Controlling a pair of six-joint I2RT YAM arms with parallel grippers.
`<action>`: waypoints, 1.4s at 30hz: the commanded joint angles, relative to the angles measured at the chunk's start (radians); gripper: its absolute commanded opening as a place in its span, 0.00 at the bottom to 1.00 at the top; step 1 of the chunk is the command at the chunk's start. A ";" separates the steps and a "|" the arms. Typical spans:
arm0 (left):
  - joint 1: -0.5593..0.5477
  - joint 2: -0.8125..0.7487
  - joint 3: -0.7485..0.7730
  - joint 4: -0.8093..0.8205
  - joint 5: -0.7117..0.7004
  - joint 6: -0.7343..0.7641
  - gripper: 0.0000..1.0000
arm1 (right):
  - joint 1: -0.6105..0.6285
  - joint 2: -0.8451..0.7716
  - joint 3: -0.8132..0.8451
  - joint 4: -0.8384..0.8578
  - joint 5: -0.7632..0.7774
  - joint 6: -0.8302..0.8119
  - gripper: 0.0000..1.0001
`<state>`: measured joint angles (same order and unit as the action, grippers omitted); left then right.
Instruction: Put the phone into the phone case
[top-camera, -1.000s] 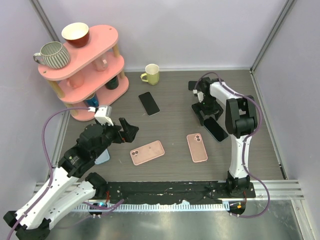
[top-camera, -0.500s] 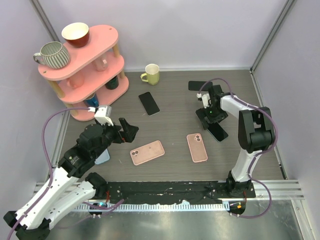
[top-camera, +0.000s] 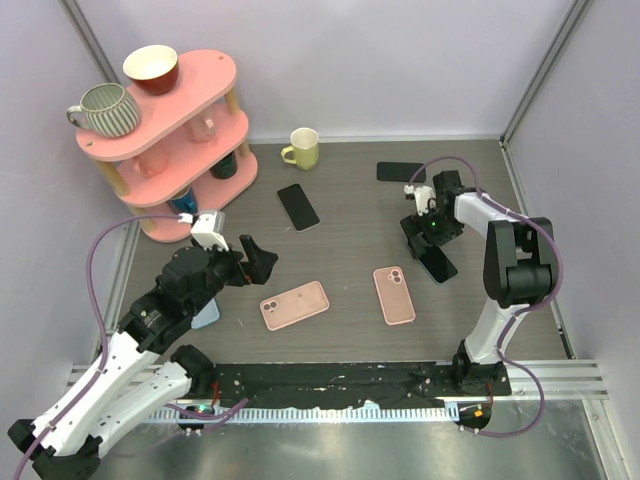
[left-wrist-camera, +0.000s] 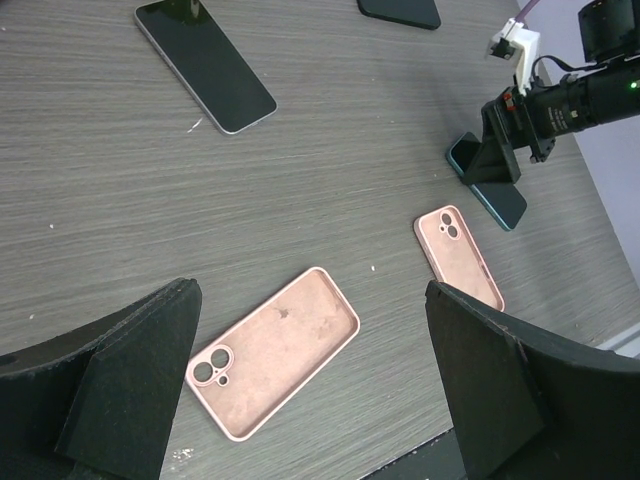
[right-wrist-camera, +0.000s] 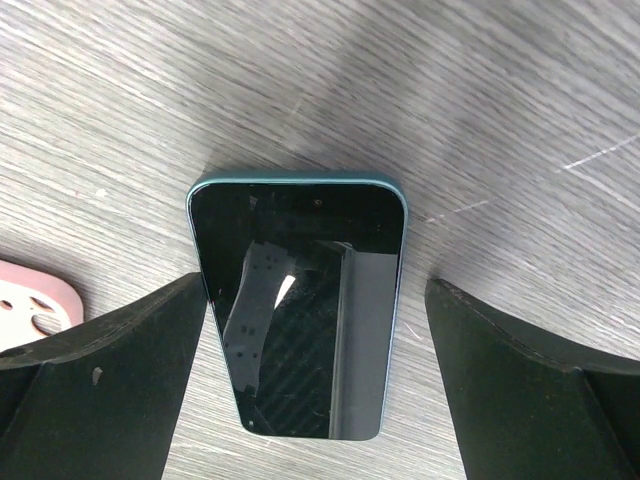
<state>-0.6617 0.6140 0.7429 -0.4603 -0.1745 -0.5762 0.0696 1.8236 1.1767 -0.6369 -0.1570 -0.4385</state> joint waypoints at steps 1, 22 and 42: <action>-0.001 0.004 0.001 0.048 -0.003 -0.007 1.00 | -0.017 -0.003 0.004 -0.024 -0.010 0.001 0.96; -0.001 -0.066 -0.011 0.057 -0.032 -0.011 1.00 | 0.058 0.135 0.122 -0.019 0.123 0.294 0.77; -0.001 -0.080 -0.004 0.041 -0.063 0.003 1.00 | 0.064 0.053 0.089 -0.098 0.145 0.577 0.42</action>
<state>-0.6617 0.5407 0.7307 -0.4603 -0.2092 -0.5758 0.1238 1.9366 1.3300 -0.7334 0.0017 0.0669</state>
